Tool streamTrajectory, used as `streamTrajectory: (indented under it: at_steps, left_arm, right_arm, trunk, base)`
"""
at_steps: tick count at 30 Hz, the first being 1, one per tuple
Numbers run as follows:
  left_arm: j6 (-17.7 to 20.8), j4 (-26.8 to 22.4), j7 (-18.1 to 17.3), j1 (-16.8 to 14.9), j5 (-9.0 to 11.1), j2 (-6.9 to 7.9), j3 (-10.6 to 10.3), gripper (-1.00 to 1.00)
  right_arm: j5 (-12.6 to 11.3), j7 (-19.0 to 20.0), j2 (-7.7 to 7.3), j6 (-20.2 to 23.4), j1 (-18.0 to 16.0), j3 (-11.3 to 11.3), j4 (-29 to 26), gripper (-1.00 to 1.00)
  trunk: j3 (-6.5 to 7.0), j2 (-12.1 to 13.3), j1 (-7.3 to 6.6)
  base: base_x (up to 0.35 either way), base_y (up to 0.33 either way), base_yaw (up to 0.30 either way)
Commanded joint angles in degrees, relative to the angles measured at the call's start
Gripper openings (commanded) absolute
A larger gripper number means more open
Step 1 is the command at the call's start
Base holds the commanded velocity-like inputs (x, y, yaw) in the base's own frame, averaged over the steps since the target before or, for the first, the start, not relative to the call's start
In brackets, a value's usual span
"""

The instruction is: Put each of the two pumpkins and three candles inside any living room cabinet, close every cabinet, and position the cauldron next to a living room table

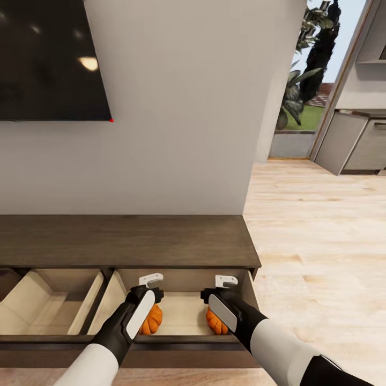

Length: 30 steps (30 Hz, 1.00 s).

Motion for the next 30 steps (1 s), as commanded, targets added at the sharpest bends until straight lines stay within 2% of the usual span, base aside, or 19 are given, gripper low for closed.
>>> streamTrajectory:
  at_steps: [1,13,30]
  left_arm:
    - [0.2,-0.1,0.6,0.0,0.6,0.03,-0.2,1.00]
    - [0.6,-1.2,0.7,0.0,0.8,0.13,0.0,1.00]
    - [0.6,-1.3,0.8,0.0,1.0,0.12,-0.1,1.00]
  right_arm:
    - [-0.3,-0.4,-0.04,0.2,-0.1,0.4,-0.1,1.00]
    - [-0.3,-0.2,-0.04,0.2,-0.1,0.4,-0.1,1.00]
    - [-0.3,-0.1,-0.04,0.2,-0.1,0.4,-0.1,1.00]
  trunk:
    - [0.13,0.4,-0.23]
    - [2.28,5.2,-2.87]
    - [5.34,12.0,-6.60]
  base:
    - [0.000,0.000,0.000]
    - [-0.092,0.008,0.000]
    - [-0.007,0.001,0.000]
